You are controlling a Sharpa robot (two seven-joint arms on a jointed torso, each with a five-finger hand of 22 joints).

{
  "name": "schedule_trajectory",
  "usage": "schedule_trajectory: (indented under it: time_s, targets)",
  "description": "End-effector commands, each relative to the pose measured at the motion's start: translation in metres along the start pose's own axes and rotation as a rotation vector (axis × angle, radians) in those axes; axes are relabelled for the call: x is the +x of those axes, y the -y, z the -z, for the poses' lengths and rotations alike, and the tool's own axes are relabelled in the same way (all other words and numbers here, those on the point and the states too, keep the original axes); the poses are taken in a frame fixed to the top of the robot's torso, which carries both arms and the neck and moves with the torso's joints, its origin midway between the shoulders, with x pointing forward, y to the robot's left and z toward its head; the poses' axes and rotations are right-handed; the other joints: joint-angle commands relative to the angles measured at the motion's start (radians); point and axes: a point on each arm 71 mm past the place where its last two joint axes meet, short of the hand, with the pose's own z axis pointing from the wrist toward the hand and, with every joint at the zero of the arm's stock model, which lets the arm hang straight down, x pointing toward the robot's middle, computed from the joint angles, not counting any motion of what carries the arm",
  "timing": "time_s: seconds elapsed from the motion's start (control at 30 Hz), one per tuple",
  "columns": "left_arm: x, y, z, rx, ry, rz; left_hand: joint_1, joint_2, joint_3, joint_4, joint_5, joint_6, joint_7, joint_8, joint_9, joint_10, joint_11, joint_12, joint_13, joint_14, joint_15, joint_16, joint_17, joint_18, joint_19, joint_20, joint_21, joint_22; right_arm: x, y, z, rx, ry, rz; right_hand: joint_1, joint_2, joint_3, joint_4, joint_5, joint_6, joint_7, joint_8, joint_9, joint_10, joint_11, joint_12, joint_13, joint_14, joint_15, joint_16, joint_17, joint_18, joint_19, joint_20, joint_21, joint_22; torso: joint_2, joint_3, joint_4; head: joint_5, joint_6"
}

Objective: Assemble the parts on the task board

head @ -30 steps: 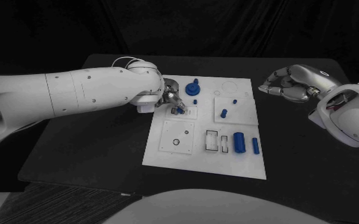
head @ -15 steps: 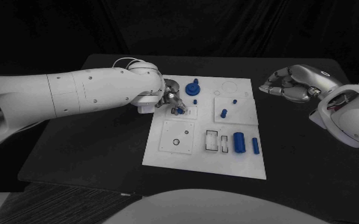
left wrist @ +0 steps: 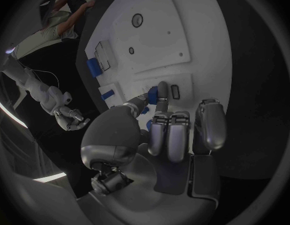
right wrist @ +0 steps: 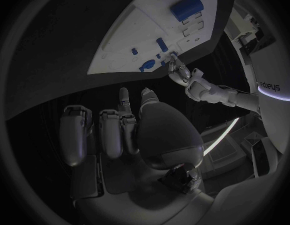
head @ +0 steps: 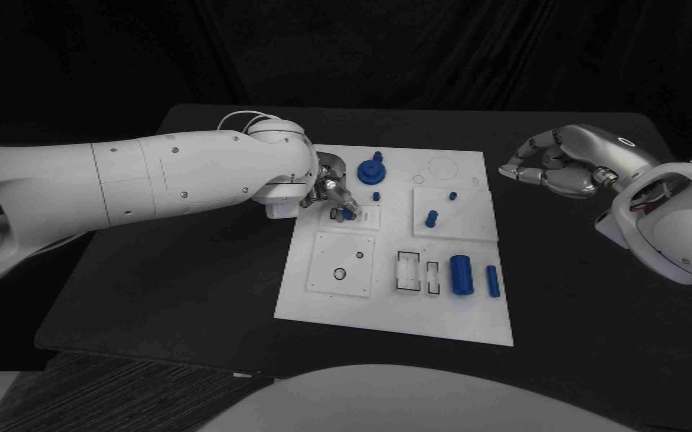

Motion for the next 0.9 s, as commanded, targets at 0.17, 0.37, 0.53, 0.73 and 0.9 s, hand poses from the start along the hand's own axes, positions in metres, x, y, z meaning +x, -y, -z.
schedule_trajectory:
  time_s: [0.17,0.37,0.53,0.73,0.9]
  targets:
    - [0.0038,0.0018,-0.0027,0.014,-0.012,0.002,-0.005,0.000,-0.002,0.006,-0.005,-0.004,0.001,-0.005,-0.001,0.099,0.001,0.004,0.263,0.102,0.007,0.007,0.263,0.010,0.000,0.002,-0.005,0.002,0.0010,0.0013,0.0003,0.016,-0.006,0.002,0.012,0.003,0.000,-0.007,0.006,0.008,0.001,0.001,-0.001,0.105,0.004,-0.003,0.260,0.074,0.005,-0.007,0.108,0.020,0.034,0.005,-0.003,0.214,0.001,-0.0003,-0.0002,0.000,0.000]
    - [0.0036,0.0025,-0.0032,0.017,-0.012,0.001,-0.007,0.000,-0.004,0.009,-0.010,-0.004,0.001,-0.005,-0.001,0.099,0.002,0.004,0.263,0.102,0.007,0.007,0.263,0.010,-0.001,0.003,-0.006,0.001,0.0010,0.0013,0.0001,0.017,-0.006,0.002,0.012,0.003,0.000,-0.007,0.006,0.008,0.001,0.001,-0.001,0.105,0.004,-0.003,0.260,0.074,0.005,-0.007,0.108,0.020,0.034,0.005,-0.003,0.214,-0.001,-0.0006,-0.0006,-0.001,0.000]
    - [0.0037,0.0035,-0.0038,0.020,-0.016,-0.002,-0.008,0.000,-0.005,0.012,-0.015,-0.004,0.001,-0.006,-0.001,0.098,0.002,0.003,0.263,0.102,0.007,0.007,0.263,0.012,-0.005,0.003,-0.012,-0.005,0.0011,0.0014,0.0000,0.018,-0.007,0.002,0.018,0.003,0.001,-0.009,0.007,0.008,0.001,0.001,-0.002,0.105,0.004,-0.003,0.260,0.074,0.004,-0.008,0.106,0.021,0.033,0.005,-0.004,0.214,-0.001,-0.0006,-0.0016,0.001,0.000]
    - [0.0038,0.0048,-0.0046,0.022,-0.019,-0.005,-0.009,0.001,-0.005,0.013,-0.016,-0.004,0.001,-0.006,-0.001,0.097,0.002,0.002,0.262,0.102,0.007,0.007,0.263,0.012,-0.006,0.003,-0.012,-0.005,0.0013,0.0016,-0.0003,0.019,-0.008,0.003,0.025,0.002,0.002,-0.011,0.011,0.008,0.001,0.001,-0.002,0.105,0.004,-0.003,0.260,0.073,0.004,-0.008,0.106,0.021,0.033,0.005,-0.005,0.214,-0.001,-0.0006,-0.0028,0.001,0.000]
    - [0.0044,0.0051,-0.0052,0.020,-0.029,-0.011,-0.010,-0.001,-0.008,0.017,-0.025,-0.004,0.002,-0.007,0.000,0.097,0.002,0.002,0.262,0.102,0.008,0.007,0.263,0.012,-0.006,0.003,-0.014,-0.006,0.0014,0.0016,-0.0004,0.020,-0.010,0.003,0.031,0.002,0.002,-0.012,0.016,0.009,0.001,0.000,-0.003,0.105,0.004,-0.003,0.260,0.073,0.004,-0.009,0.105,0.021,0.033,0.005,-0.005,0.214,-0.002,0.0000,-0.0019,0.001,0.000]
